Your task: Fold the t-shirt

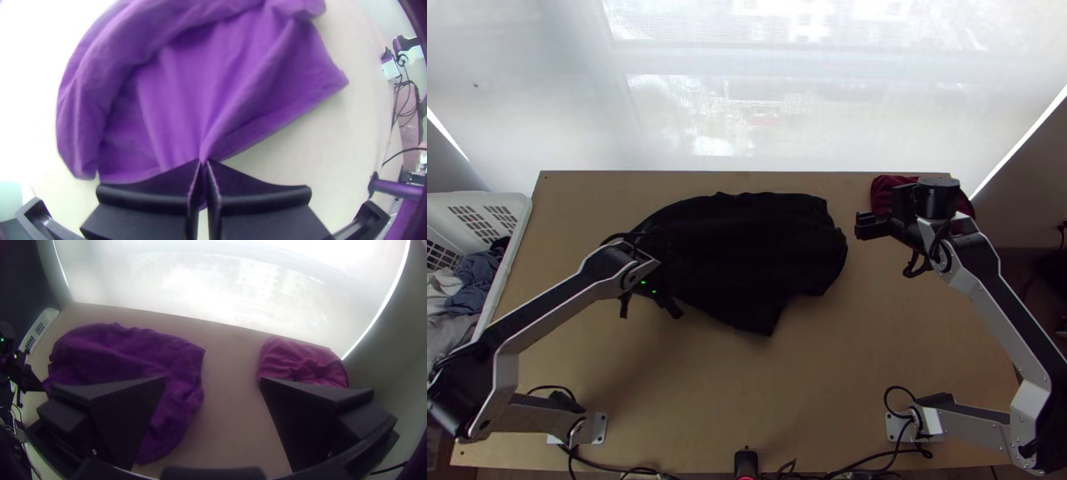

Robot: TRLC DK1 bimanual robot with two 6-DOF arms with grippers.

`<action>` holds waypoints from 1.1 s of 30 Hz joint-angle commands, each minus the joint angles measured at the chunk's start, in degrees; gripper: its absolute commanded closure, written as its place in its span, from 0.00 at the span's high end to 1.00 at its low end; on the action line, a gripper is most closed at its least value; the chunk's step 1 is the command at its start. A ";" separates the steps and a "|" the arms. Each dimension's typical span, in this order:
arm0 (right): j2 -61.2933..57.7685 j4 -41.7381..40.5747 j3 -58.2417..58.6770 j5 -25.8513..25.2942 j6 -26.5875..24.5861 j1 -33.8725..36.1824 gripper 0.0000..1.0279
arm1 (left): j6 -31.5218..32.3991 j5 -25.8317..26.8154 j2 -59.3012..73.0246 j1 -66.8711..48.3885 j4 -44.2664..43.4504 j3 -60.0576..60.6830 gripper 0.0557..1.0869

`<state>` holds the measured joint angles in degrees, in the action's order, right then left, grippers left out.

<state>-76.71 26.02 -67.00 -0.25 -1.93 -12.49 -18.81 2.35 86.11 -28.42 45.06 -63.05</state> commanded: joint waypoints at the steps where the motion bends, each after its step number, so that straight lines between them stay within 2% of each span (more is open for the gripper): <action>1: -1.16 -0.88 -0.32 -0.01 -0.18 -1.13 0.96 | -12.92 0.11 -17.55 20.78 9.79 6.36 0.03; 8: -3.54 -1.59 -1.55 -0.01 -0.44 -2.98 0.96 | -33.31 0.46 -27.22 42.58 13.04 11.10 0.03; 11: -4.50 -1.59 -1.29 -0.01 -0.61 -4.56 0.96 | -36.74 0.90 -27.22 49.52 10.23 13.30 0.03; 12: -4.68 -1.50 -0.85 -0.01 -1.05 -5.35 0.96 | -36.21 1.25 -27.39 49.87 8.82 13.92 0.04; 13: -4.77 -1.50 -0.23 -0.01 -1.58 -6.14 0.96 | -34.45 1.17 -27.92 49.96 6.53 14.79 0.09; 14: -4.77 -1.50 0.47 -0.01 -2.28 -7.20 0.96 | -32.08 1.17 -28.62 49.87 4.42 15.67 0.23; 17: -4.42 -1.24 3.02 -0.01 -5.18 -10.10 0.96 | -23.12 1.17 -31.00 47.85 -0.41 17.52 0.90; 18: -4.24 -1.06 4.16 -0.01 -6.59 -11.06 0.96 | -20.57 1.17 -31.44 46.27 -0.59 17.61 0.95; 24: -1.08 -0.97 10.66 -0.10 -12.04 -16.60 0.96 | -8.09 1.17 -34.87 35.19 3.02 16.73 0.95; 29: -0.55 -1.06 12.07 -0.10 -11.86 -17.30 0.96 | -3.52 1.25 -36.27 24.47 15.32 12.51 0.95; 33: -0.55 -1.06 12.42 -0.10 -11.51 -18.36 0.96 | -0.97 4.86 -35.57 17.35 25.08 11.02 0.94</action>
<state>-77.84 24.95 -56.51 -0.47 -12.95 -28.49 -25.17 4.05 51.22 0.03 57.82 -49.50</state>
